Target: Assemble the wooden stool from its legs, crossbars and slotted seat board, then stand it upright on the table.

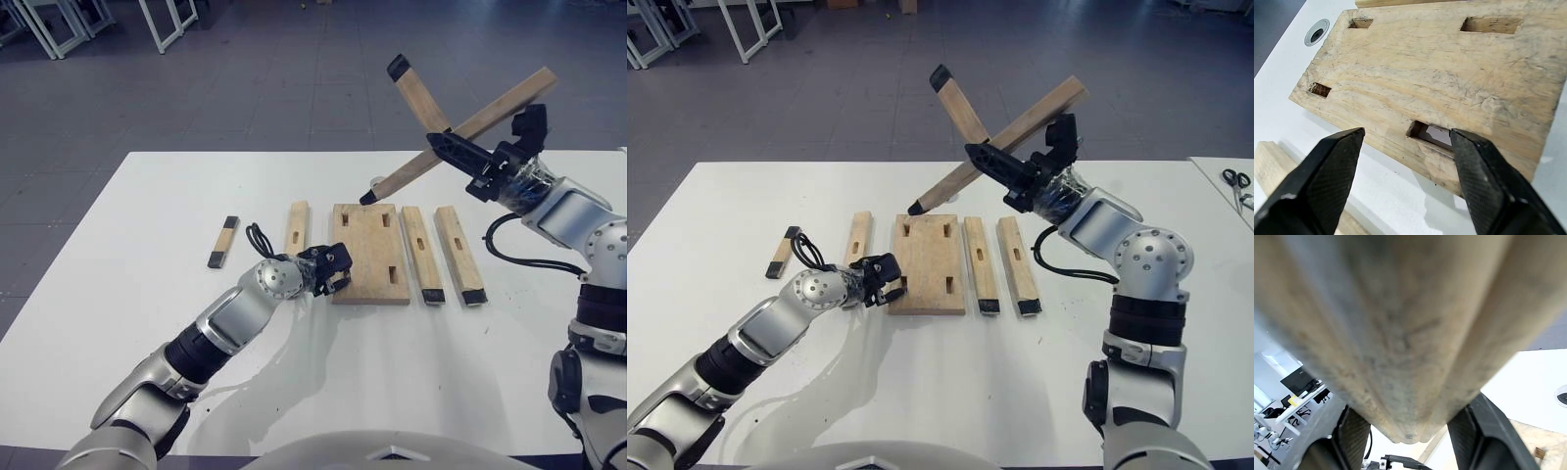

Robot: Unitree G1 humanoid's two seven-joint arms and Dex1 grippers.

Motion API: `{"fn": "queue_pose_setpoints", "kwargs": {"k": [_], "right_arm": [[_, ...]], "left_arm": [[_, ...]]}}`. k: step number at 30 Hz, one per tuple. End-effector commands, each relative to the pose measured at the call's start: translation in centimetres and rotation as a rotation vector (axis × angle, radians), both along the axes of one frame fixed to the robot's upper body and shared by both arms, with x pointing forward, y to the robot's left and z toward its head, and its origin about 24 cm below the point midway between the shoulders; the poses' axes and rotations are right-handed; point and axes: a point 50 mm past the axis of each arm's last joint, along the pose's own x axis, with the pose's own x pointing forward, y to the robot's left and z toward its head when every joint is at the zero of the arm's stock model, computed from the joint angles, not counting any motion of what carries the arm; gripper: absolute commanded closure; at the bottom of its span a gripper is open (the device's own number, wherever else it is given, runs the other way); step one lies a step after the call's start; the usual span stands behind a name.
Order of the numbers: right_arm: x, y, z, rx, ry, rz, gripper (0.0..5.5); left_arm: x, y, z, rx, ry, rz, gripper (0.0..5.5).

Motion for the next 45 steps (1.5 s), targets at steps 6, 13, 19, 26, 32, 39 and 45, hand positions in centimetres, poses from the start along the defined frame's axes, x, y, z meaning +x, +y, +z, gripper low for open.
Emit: {"fn": "queue_pose_setpoints", "kwargs": {"k": [6, 13, 19, 26, 32, 39, 45], "right_arm": [[0.9, -0.1, -1.2, -0.167, -0.070, -0.113, 3.49], [-3.1, 2.1, -4.1, -0.235, 0.000, 0.230, 3.49], [-4.5, 2.3, -4.2, -0.296, -0.006, 0.318, 3.49], [-6.3, 2.3, -6.6, -0.312, 0.087, 0.333, 3.49], [-5.5, 2.1, -9.3, -0.351, 0.130, 0.248, 3.49], [-5.2, 1.2, -7.8, -0.369, 0.064, 0.199, 3.49], [-7.7, 1.7, -7.7, -0.339, 0.105, 0.242, 3.49]], "left_arm": [[-7.0, 6.7, -2.0, 0.251, 0.382, -0.291, 2.28], [-5.9, 12.5, -0.8, 0.325, 0.383, -0.277, 2.28], [-6.1, 11.9, -1.3, 0.285, 0.367, -0.269, 2.28], [-7.2, 11.1, -1.8, 0.239, 0.368, -0.214, 2.28], [-7.0, 10.9, -1.8, 0.238, 0.355, -0.193, 2.28], [-7.3, 11.0, -1.9, 0.230, 0.360, -0.158, 2.28], [-7.6, 10.9, -2.2, 0.213, 0.367, -0.123, 2.28]]}}
